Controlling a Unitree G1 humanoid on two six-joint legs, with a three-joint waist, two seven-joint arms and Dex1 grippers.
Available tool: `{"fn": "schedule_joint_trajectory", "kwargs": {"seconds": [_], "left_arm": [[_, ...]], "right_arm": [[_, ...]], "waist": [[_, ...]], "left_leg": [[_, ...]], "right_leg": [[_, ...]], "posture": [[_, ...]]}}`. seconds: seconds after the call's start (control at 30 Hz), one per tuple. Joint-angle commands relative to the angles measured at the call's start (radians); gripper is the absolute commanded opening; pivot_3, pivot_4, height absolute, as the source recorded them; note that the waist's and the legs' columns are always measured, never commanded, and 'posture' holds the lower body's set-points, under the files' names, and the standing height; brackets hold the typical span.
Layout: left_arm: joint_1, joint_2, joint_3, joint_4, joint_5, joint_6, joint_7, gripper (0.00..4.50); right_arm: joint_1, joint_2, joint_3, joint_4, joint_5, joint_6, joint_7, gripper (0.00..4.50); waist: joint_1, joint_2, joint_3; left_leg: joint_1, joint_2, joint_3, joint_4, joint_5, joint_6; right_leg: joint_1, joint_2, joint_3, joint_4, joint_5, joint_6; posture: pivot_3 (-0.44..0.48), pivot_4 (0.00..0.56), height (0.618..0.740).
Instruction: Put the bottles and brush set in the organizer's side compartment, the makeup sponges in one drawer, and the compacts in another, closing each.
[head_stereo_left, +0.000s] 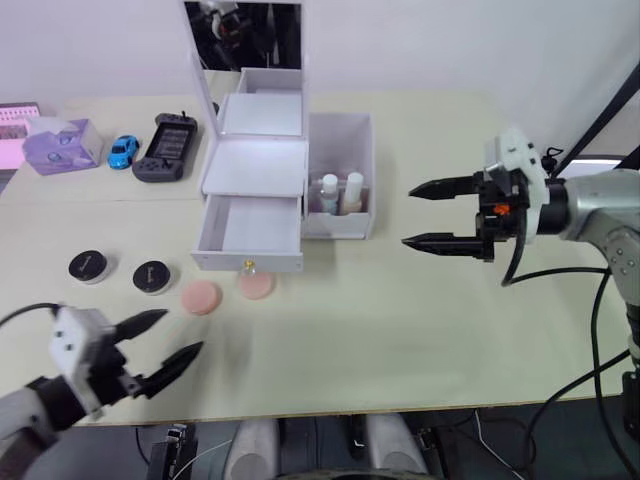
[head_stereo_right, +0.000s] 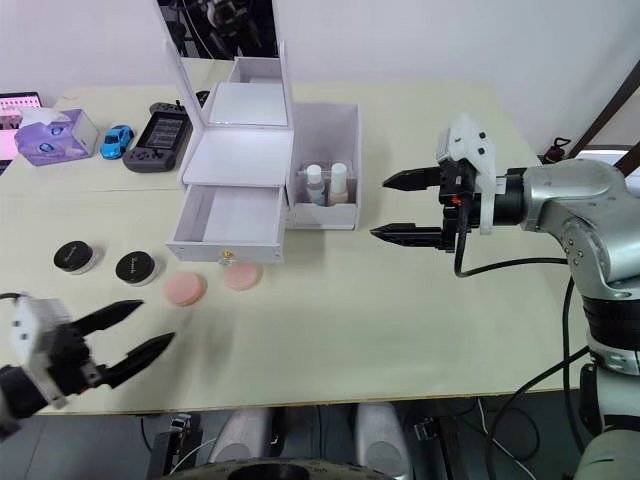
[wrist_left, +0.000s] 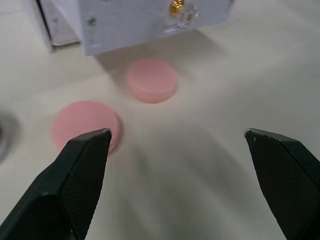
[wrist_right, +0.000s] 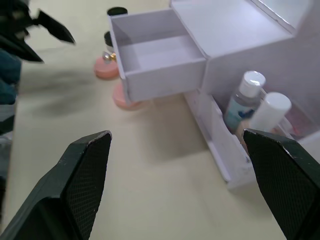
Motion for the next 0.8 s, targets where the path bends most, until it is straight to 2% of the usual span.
{"fn": "schedule_joint_trajectory", "kwargs": {"seconds": [0.03,0.1,0.23,0.5,0.8], "left_arm": [[-0.019,-0.030,-0.092,-0.075,0.018,0.038,0.110,4.48],[-0.035,-0.052,-0.147,-0.089,0.054,0.043,0.171,4.48],[-0.101,-0.122,-0.327,-0.069,0.203,0.033,0.325,4.48],[-0.280,-0.208,-0.451,0.110,0.348,0.005,0.459,4.48],[-0.402,-0.280,-0.537,0.231,0.422,-0.024,0.496,4.48]], "right_arm": [[-0.041,0.018,-0.006,-0.074,0.050,0.056,-0.036,4.50],[-0.055,0.027,-0.002,-0.105,0.068,0.091,-0.061,4.50],[-0.088,0.058,0.013,-0.179,0.118,0.182,-0.132,4.50],[-0.124,0.070,0.024,-0.217,0.131,0.248,-0.207,4.50],[-0.158,0.057,0.019,-0.237,0.151,0.305,-0.248,4.50]], "waist": [[-0.001,0.000,0.000],[0.000,-0.001,0.000],[0.001,-0.001,0.000],[0.001,-0.001,-0.002],[0.005,-0.002,-0.002]], "left_leg": [[0.000,0.000,0.000,0.000,0.000,0.000],[0.001,0.000,0.001,0.001,0.000,0.000],[0.003,0.000,0.000,0.001,0.000,0.000],[0.004,0.000,-0.002,0.002,0.000,0.000],[0.003,-0.001,-0.002,0.002,0.000,0.001]], "right_leg": [[0.000,0.000,0.000,0.000,0.000,0.000],[0.000,0.000,0.002,0.004,0.000,0.000],[-0.001,0.002,0.003,0.009,0.000,0.000],[-0.001,0.003,0.003,0.011,0.001,-0.001],[-0.001,0.003,0.003,0.011,0.001,-0.001]], "posture": [[0.000,0.150,0.740],[0.000,0.150,0.740],[0.000,0.150,0.740],[0.000,0.150,0.740],[0.000,0.150,0.740]]}}
